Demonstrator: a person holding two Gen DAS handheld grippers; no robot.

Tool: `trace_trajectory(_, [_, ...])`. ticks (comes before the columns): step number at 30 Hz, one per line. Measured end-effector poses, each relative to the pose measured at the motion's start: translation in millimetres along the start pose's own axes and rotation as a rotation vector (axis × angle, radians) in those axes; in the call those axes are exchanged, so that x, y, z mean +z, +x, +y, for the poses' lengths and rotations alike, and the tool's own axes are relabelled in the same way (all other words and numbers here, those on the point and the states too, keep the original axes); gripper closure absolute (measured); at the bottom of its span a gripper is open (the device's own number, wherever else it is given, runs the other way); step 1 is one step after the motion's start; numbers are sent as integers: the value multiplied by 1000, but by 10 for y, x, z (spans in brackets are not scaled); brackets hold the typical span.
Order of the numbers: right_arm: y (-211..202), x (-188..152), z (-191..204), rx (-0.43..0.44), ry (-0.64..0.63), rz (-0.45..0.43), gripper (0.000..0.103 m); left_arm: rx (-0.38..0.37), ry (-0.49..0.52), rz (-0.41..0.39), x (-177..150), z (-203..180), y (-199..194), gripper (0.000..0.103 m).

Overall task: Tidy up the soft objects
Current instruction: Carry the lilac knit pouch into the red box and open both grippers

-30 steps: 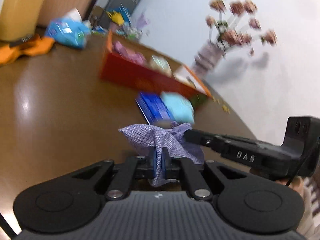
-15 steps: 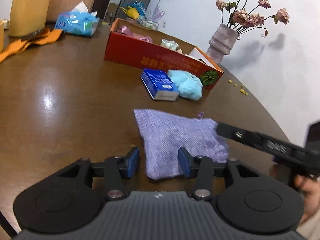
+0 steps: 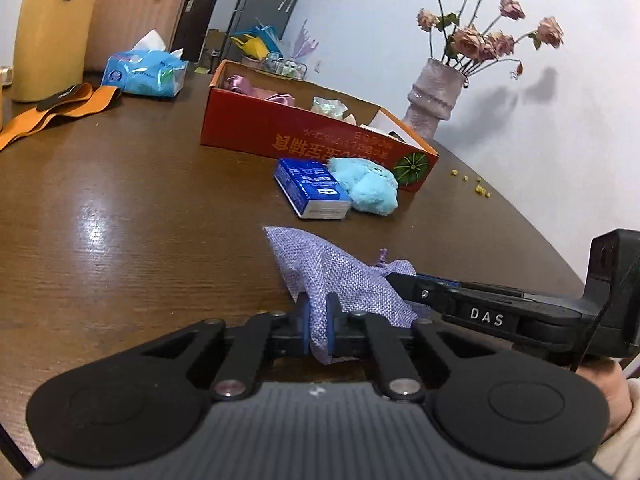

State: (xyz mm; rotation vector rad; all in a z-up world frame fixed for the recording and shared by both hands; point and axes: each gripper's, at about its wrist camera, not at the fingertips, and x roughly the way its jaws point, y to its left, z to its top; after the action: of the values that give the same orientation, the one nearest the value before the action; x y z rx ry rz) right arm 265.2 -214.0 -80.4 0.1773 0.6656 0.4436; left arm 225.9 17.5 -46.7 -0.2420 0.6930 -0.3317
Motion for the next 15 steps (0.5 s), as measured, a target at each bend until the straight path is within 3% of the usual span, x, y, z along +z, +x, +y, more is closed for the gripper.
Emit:
trace_trajectory(3, [-30, -13, 43, -17, -11, -11, 98, -28, 7, -3, 49, 2, -7, 96])
trace_trajectory(7, [-201, 182, 19, -5, -10, -77, 99, -120, 33, -55, 388, -68, -6, 96])
trace_trajectory(11, [-282, 824, -102, -23, -68, -191, 99, -168, 76, -140, 1142, -188, 208, 96])
trace_trajectory(13, [-145, 1262, -206, -55, -106, -216, 99, -181, 77, -114, 1580, -205, 498, 96])
trace_trajectory(15, [122, 1695, -355, -71, -106, -192, 98, -142, 85, -82, 1988, -212, 875, 96])
